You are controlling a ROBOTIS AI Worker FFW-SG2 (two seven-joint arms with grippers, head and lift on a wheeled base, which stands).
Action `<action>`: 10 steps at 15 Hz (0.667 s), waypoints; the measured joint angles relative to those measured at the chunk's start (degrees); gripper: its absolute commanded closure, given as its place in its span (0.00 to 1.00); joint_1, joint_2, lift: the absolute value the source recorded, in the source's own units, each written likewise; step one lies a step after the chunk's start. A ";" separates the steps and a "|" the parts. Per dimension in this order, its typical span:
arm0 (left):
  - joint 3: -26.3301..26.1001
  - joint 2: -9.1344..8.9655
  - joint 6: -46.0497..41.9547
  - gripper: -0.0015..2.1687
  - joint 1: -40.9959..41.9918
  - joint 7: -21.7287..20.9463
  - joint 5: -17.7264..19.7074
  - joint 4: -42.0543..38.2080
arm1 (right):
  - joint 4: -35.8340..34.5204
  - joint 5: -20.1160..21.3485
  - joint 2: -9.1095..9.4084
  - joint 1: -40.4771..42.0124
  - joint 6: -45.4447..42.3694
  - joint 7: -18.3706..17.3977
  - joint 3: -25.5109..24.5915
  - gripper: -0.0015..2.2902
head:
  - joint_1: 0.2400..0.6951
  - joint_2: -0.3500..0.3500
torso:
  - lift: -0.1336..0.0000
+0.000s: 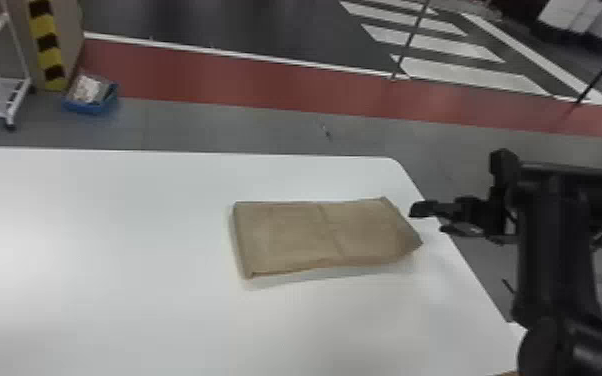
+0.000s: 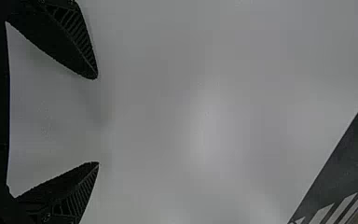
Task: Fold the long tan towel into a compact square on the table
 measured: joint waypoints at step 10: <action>1.61 0.00 -0.21 0.04 0.33 -0.04 0.73 0.21 | 8.00 3.83 4.33 -0.68 -12.25 -1.80 2.64 0.38 | 1.00 0.11 | 0.07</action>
